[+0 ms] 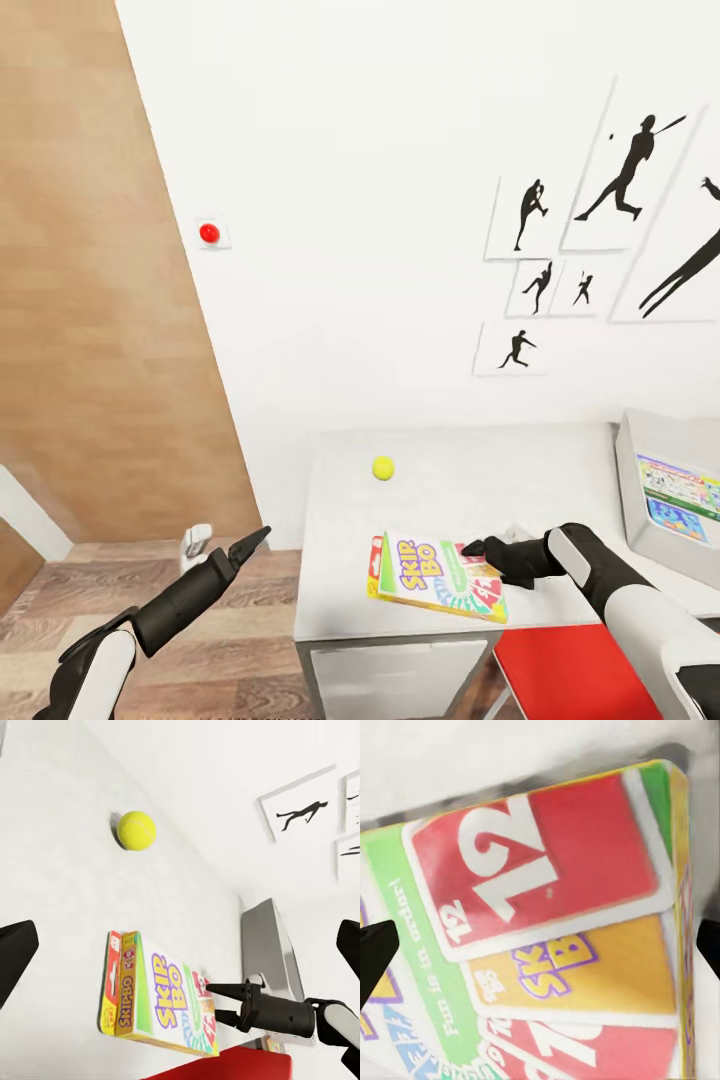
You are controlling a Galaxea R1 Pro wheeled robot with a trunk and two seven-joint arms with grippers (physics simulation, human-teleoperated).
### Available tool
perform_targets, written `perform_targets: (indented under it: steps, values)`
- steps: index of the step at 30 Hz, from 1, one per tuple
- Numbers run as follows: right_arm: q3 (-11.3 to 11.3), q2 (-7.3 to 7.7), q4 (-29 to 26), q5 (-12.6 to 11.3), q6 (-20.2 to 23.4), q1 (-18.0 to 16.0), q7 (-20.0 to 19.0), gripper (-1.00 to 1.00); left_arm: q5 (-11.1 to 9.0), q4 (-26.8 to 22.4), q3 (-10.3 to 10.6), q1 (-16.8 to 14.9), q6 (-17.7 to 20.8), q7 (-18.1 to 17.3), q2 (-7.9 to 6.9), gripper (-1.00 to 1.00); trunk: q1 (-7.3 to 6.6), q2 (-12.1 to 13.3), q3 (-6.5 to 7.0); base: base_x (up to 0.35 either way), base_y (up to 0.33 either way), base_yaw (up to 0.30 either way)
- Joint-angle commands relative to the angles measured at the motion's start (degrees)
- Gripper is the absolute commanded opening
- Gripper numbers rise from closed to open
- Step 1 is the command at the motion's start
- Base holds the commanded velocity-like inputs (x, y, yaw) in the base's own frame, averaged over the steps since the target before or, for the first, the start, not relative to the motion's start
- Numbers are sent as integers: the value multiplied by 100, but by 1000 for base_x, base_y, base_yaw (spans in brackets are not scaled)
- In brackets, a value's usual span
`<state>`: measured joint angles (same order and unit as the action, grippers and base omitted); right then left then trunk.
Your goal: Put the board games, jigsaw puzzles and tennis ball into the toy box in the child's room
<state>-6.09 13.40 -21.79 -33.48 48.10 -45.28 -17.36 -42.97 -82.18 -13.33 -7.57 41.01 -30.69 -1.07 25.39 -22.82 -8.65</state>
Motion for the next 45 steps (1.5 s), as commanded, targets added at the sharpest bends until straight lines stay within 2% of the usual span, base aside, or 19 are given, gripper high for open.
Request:
perform_targets:
  steps: [1, 8, 28, 45]
  values:
    - [-23, 5, -9, -1, 8, 1, -39, 100, -18, 0, -5, -8, 39, -7, 2, 100, 39, -10, -13, 0, 0, 264]
    - [-23, 12, -16, 0, 7, 1, -39, 100, -18, 0, -8, -8, 39, -7, 2, 100, 39, -10, -13, 0, 0, 149]
    - [-22, 17, -32, 0, 7, 1, -37, 100, -18, 6, -3, -8, 39, -7, 2, 100, 39, -10, -11, 0, 0, 28]
    - [-29, 14, -36, -1, 8, 1, -31, 100, -18, 9, 2, -8, 39, -7, 2, 100, 39, -10, 23, 0, 0, 216]
